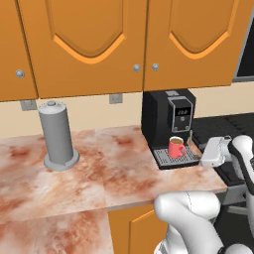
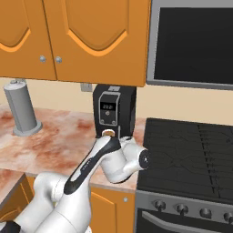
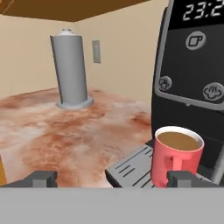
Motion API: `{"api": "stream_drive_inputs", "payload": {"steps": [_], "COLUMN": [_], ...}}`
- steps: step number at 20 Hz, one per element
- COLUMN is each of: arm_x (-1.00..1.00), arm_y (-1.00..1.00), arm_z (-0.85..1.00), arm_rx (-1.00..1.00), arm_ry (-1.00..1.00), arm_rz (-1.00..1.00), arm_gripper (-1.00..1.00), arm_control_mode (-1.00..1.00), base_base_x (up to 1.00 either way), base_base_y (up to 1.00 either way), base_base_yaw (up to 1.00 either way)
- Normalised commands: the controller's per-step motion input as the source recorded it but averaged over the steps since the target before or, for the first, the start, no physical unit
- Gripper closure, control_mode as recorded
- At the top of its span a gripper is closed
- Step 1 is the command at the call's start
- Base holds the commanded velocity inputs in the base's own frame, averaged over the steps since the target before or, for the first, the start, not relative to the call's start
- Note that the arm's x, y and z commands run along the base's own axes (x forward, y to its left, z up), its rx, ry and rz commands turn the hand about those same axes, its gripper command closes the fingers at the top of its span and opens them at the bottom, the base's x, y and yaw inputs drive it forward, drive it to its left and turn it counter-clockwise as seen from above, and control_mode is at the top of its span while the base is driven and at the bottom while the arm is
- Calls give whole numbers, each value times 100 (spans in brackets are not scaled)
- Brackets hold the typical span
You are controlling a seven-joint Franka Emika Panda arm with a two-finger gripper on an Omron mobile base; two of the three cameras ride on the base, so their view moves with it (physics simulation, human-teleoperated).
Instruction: Pick up the brewed coffee from the coffee machine and place it next to the breakfast plate on the dining counter.
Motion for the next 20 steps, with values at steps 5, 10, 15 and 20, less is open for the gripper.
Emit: {"api": "stream_drive_inputs", "payload": {"steps": [5, 10, 15, 20], "arm_x": [9, 16, 17, 5], "arm_y": [0, 0, 4, 13], "arm_z": [0, -1, -9, -7], "arm_rx": [21, 14, 4, 0], "arm_ry": [-1, 0, 0, 0], "arm_rz": [3, 0, 0, -3], "arm_gripper": [-100, -100, -100, -100], "arm_control_mode": [-100, -100, -100, -100], "base_base_x": [0, 0, 0, 0], "base_base_y": [0, 0, 0, 0], "base_base_yaw": [0, 0, 0, 0]}}
